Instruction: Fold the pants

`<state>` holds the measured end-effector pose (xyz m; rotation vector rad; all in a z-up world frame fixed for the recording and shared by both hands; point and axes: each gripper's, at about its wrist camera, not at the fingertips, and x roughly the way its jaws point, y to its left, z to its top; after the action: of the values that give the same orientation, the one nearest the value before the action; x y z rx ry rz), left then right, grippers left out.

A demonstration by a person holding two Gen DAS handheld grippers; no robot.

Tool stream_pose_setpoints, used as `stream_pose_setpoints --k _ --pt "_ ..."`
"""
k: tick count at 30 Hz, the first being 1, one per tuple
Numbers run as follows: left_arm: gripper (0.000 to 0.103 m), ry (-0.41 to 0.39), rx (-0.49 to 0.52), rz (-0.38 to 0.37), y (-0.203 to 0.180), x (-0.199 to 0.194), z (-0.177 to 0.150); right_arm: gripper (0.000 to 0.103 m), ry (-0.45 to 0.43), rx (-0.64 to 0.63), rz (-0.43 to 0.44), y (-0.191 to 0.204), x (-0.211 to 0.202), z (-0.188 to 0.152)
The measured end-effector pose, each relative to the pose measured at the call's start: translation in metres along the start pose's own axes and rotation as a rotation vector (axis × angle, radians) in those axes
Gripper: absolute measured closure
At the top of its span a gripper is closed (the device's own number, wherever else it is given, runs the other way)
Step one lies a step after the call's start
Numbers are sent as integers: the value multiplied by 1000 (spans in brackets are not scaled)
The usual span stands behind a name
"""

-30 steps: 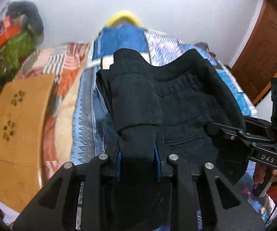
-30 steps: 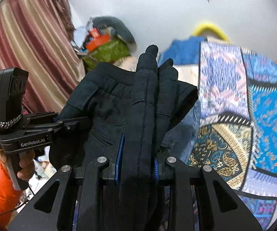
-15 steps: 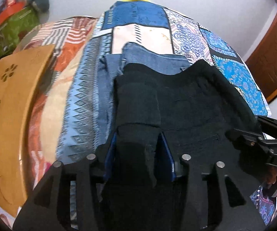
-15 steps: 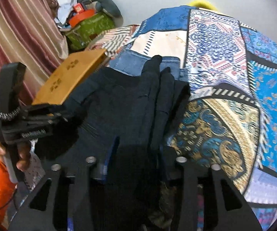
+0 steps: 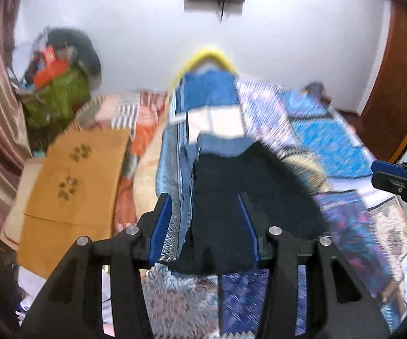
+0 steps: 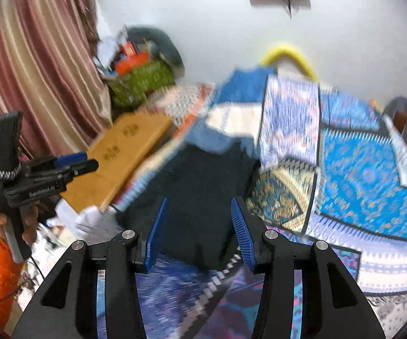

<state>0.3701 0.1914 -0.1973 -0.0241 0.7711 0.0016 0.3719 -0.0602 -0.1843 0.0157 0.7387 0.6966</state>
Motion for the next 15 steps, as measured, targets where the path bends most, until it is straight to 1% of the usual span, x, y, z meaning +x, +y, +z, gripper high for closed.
stream_pose_setpoints --k 4,6,8,9,12,15 --pt "52 -106 24 -57 -25 -82 -1 60 -140 -55 18 38 -61 8" --pt "51 -185 44 -58 -40 -126 -6 60 -230 -91 17 59 -99 4" --pt "51 -252 50 -64 -54 -164 -12 60 -293 -118 17 74 -125 -1" --pt "51 -288 47 -60 -60 -182 -16 60 -337 -133 18 84 -144 -7" --pt "51 -402 53 -49 -77 -232 -32 60 -423 -172 18 106 -179 -22" --pt "51 -502 59 -26 -93 -274 -53 60 -510 -201 15 124 -207 -40"
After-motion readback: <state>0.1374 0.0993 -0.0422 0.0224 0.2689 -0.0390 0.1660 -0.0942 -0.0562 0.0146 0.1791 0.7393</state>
